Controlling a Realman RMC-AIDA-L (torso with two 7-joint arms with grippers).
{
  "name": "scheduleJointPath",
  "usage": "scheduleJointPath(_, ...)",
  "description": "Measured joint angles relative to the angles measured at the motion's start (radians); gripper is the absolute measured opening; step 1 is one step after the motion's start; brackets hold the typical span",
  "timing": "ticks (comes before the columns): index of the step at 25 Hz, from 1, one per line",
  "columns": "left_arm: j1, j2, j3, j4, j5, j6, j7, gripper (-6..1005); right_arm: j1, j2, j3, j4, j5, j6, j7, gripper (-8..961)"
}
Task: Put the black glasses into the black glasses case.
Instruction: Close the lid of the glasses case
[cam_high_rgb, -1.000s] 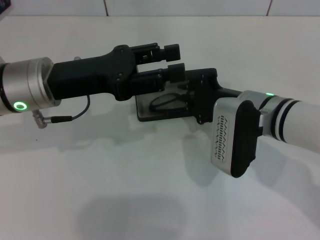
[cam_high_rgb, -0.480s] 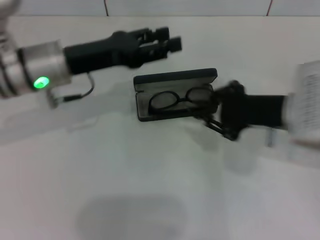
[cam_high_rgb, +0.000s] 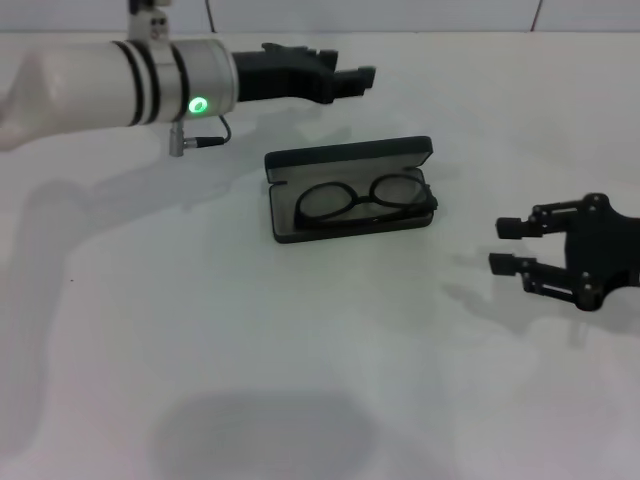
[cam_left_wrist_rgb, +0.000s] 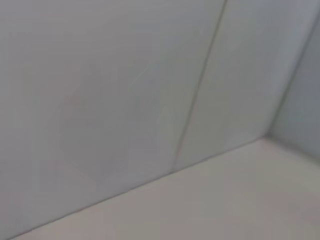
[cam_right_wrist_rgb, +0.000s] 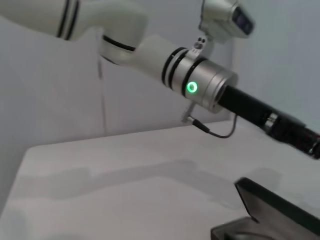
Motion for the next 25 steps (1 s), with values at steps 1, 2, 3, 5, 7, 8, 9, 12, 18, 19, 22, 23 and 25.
scheduleJointPath(1,-0.007,0.000,0.028,-0.007,0.010,-0.031,-0.009,612,-0.008,0.001,0.003,-0.001,-0.002,0.001,0.000,260)
scheduleJointPath(2,-0.012,0.001,0.049,-0.014,0.015,-0.050,-0.015,612,-0.016,0.004,0.003,-0.004,-0.006,0.002,-0.001,293)
scheduleJointPath(3,-0.017,0.003,0.072,-0.021,0.017,-0.067,-0.019,612,-0.020,0.006,0.003,-0.005,-0.009,0.003,-0.001,326)
scheduleJointPath(5,-0.027,0.003,0.110,-0.032,0.019,-0.096,-0.024,612,-0.028,0.007,0.005,-0.005,-0.011,0.008,-0.002,392)
scheduleJointPath(7,-0.030,0.003,0.142,-0.032,0.020,-0.105,-0.029,612,-0.032,0.007,0.005,-0.001,-0.012,0.012,-0.002,430)
scheduleJointPath(8,-0.030,0.003,0.152,-0.032,0.021,-0.106,-0.031,612,-0.033,0.007,0.006,0.001,-0.012,0.015,-0.002,436)
scheduleJointPath(9,-0.031,0.003,0.164,-0.032,0.021,-0.104,-0.032,611,-0.033,0.006,0.006,0.003,-0.012,0.016,-0.002,441)
scheduleJointPath(12,-0.027,0.003,0.190,-0.028,0.021,-0.081,-0.034,611,-0.033,0.001,0.007,0.004,-0.012,0.017,-0.001,457)
scheduleJointPath(18,-0.001,0.001,0.237,-0.020,0.020,-0.054,-0.034,609,-0.022,-0.002,0.005,0.005,-0.012,0.023,0.002,486)
scheduleJointPath(19,0.006,0.001,0.242,-0.017,0.019,-0.052,-0.033,608,-0.021,-0.002,0.005,0.005,-0.012,0.024,0.002,487)
scheduleJointPath(22,0.041,-0.005,0.256,0.009,0.009,-0.026,-0.017,607,-0.016,-0.002,0.006,0.005,-0.012,0.036,0.003,492)
scheduleJointPath(23,0.051,-0.006,0.267,0.016,0.007,-0.021,-0.012,607,-0.015,0.000,0.005,0.005,-0.012,0.042,0.003,493)
scheduleJointPath(25,0.068,-0.008,0.291,0.025,0.008,-0.018,-0.008,607,-0.013,0.004,0.006,0.006,-0.012,0.051,0.003,497)
